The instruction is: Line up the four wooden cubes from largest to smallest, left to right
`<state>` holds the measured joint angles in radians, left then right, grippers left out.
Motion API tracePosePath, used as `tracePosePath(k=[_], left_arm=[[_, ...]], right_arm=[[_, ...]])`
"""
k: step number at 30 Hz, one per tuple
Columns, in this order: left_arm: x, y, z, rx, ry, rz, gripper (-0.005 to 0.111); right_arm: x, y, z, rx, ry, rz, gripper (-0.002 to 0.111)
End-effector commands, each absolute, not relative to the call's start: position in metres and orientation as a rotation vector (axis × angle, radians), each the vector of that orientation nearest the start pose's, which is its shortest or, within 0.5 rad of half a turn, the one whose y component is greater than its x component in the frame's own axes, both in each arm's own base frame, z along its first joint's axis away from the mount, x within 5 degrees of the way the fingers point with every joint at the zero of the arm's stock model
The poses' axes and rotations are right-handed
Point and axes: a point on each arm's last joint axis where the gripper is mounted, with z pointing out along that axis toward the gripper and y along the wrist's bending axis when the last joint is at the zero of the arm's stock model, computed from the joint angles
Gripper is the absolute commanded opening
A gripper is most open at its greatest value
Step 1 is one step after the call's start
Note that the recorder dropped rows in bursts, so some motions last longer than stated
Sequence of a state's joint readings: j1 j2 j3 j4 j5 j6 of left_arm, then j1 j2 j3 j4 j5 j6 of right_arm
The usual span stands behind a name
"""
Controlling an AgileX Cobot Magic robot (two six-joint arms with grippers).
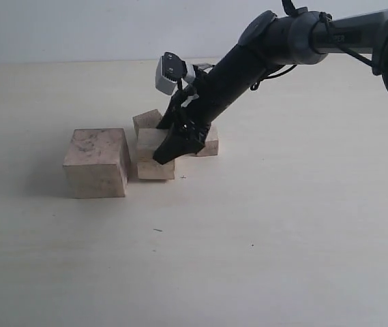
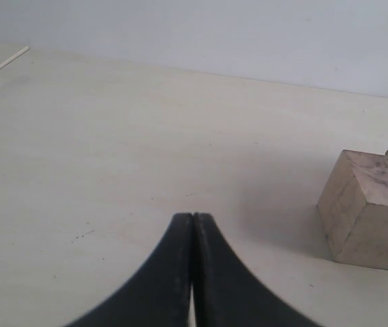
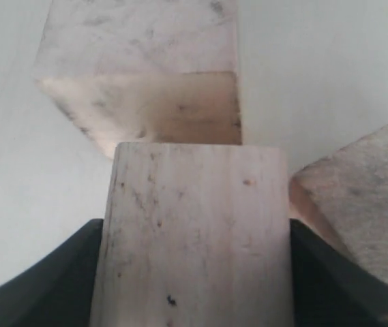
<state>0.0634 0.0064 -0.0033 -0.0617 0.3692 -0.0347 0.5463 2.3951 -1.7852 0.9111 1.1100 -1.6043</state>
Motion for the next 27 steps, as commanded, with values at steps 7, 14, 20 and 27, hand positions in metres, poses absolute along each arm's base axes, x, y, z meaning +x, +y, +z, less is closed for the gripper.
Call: tracePosePath(k=[7, 14, 20, 27], left_arm=[[0.053, 0.001, 0.181, -0.125, 1.838, -0.049, 0.0], [0.053, 0.001, 0.181, -0.125, 1.838, -0.049, 0.0], [0.053, 0.001, 0.181, -0.125, 1.838, -0.049, 0.0], [0.053, 0.001, 0.181, -0.125, 1.838, -0.049, 0.0]], right_arm=[[0.36, 0.297, 0.116, -2.094, 1.598, 1.078, 0.0], [0.361, 0.299, 0.107, -2.067, 1.614, 1.103, 0.0], [0.361, 0.3, 0.098, -2.051, 1.628, 1.113, 0.0], [0.362, 0.302, 0.101, -2.025, 1.586, 1.132, 0.0]])
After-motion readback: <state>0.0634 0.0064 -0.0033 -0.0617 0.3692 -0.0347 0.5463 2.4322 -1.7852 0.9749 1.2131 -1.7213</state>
